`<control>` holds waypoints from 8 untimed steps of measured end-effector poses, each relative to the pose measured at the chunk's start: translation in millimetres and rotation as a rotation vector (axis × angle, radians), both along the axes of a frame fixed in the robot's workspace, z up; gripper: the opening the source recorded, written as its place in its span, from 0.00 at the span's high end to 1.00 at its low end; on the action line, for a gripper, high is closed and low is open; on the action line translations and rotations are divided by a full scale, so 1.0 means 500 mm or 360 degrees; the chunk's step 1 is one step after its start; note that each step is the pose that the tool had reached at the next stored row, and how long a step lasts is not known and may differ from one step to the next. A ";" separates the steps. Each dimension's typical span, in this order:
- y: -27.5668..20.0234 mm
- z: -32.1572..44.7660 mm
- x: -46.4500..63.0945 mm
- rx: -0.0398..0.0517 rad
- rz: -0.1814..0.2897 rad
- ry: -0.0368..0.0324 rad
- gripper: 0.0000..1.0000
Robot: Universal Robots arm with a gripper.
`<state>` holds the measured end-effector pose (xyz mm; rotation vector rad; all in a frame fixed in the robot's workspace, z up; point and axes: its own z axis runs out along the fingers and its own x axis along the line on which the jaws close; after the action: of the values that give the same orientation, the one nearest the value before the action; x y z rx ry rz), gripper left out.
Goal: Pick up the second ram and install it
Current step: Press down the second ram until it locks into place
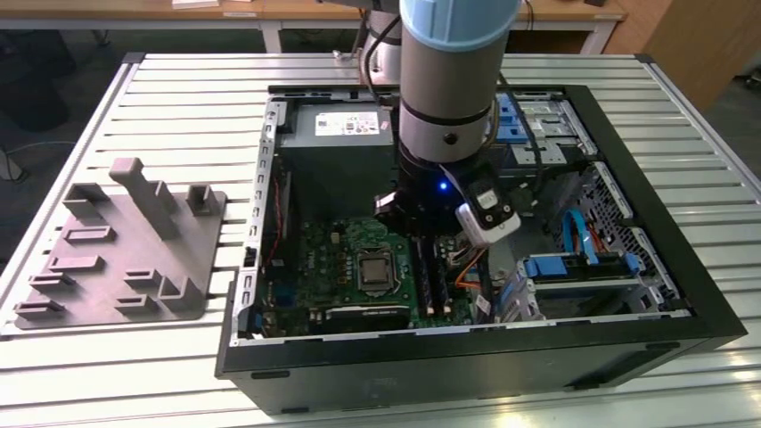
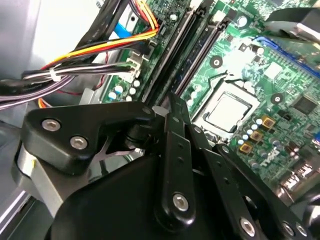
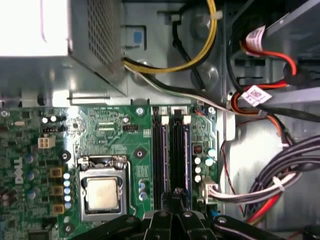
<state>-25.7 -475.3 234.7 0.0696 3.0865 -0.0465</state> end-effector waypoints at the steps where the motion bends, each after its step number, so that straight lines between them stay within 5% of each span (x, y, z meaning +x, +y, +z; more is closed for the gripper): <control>1: 0.0001 0.006 0.000 0.0000 0.0000 -0.0001 0.90; 4: 0.0001 0.024 0.000 0.0001 0.0000 -0.0001 0.90; 8: 0.0002 0.027 0.000 0.0003 0.0000 -0.0002 0.90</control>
<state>-25.8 -475.2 248.2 0.0699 3.0856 -0.0439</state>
